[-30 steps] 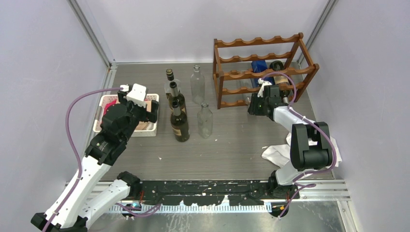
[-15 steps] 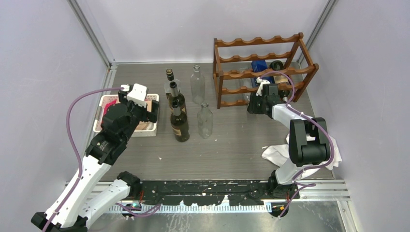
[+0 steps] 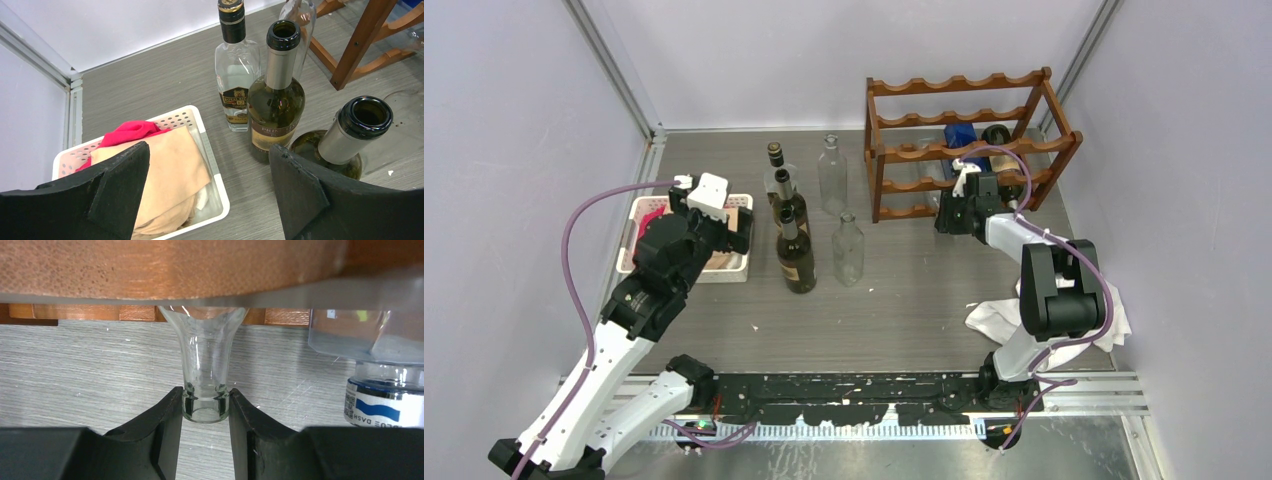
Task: Put the wine bottle on the wine rack
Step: Place the wine bottle in the wine rack.
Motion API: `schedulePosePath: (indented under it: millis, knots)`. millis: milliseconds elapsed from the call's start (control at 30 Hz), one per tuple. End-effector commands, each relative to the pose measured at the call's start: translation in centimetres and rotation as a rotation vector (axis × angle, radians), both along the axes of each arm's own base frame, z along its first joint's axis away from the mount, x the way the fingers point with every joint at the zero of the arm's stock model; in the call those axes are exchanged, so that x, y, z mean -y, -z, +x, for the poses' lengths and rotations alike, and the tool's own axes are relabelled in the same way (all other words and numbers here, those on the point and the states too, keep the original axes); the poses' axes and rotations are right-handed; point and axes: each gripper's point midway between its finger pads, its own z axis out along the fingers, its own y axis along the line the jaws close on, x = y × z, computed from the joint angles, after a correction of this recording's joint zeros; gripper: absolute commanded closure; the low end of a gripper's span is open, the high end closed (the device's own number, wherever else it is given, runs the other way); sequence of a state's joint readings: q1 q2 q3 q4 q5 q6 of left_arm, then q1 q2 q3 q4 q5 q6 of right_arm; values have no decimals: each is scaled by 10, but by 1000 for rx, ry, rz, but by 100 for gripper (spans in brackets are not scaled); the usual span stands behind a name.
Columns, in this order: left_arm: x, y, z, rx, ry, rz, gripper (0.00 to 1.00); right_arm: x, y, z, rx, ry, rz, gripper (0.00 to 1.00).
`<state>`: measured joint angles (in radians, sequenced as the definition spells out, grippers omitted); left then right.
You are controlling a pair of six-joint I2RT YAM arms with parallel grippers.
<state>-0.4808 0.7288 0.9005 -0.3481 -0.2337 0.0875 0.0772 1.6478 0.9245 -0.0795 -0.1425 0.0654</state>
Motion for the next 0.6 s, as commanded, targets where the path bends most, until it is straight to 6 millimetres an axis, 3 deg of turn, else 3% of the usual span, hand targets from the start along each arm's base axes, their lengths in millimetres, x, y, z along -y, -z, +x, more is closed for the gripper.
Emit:
schedulePosePath:
  millis: [0, 567]
  knots:
    - [1, -18, 4, 64, 5, -25, 12, 1, -5, 14, 34, -2, -46, 92]
    - [2, -17, 4, 65, 6, -26, 12, 3, -11, 24, 81, 28, -95, 92]
